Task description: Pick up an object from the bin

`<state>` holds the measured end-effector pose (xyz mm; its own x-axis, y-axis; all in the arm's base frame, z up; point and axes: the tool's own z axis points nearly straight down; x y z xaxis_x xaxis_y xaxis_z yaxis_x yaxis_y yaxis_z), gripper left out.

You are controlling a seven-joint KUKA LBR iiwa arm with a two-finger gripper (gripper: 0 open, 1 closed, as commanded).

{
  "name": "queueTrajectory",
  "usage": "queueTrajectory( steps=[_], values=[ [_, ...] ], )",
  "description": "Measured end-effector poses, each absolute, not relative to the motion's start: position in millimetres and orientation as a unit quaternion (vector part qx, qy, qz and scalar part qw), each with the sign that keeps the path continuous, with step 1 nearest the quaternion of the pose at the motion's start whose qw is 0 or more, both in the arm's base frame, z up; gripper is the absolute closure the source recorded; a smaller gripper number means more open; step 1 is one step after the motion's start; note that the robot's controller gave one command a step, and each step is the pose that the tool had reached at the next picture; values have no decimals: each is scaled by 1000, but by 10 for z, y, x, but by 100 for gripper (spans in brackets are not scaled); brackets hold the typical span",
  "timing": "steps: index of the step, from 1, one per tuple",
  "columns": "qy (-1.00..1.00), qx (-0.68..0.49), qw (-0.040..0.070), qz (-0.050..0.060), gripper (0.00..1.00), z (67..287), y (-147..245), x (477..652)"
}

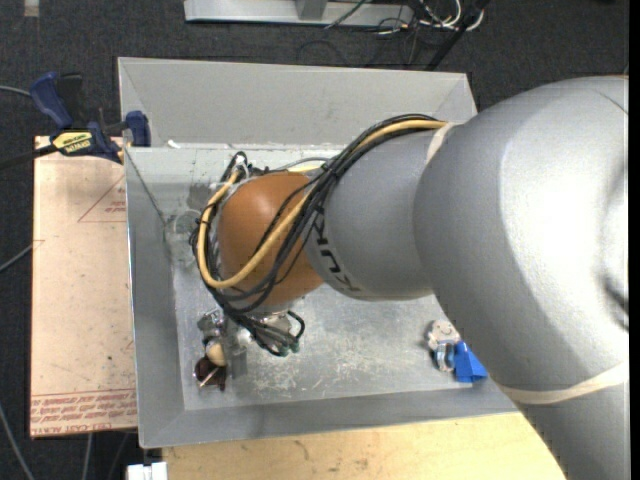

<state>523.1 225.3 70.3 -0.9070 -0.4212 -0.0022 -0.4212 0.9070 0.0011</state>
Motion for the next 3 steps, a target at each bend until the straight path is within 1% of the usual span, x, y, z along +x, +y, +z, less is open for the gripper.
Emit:
queueTrajectory(
  steps=[1,2,3],
  values=[
    [976,-216,-1,0,100,744,2249,5220],
    [977,-215,-5,0,100,915,2244,5200],
    [976,-216,-3,0,100,1145,2249,5208]
  ],
)
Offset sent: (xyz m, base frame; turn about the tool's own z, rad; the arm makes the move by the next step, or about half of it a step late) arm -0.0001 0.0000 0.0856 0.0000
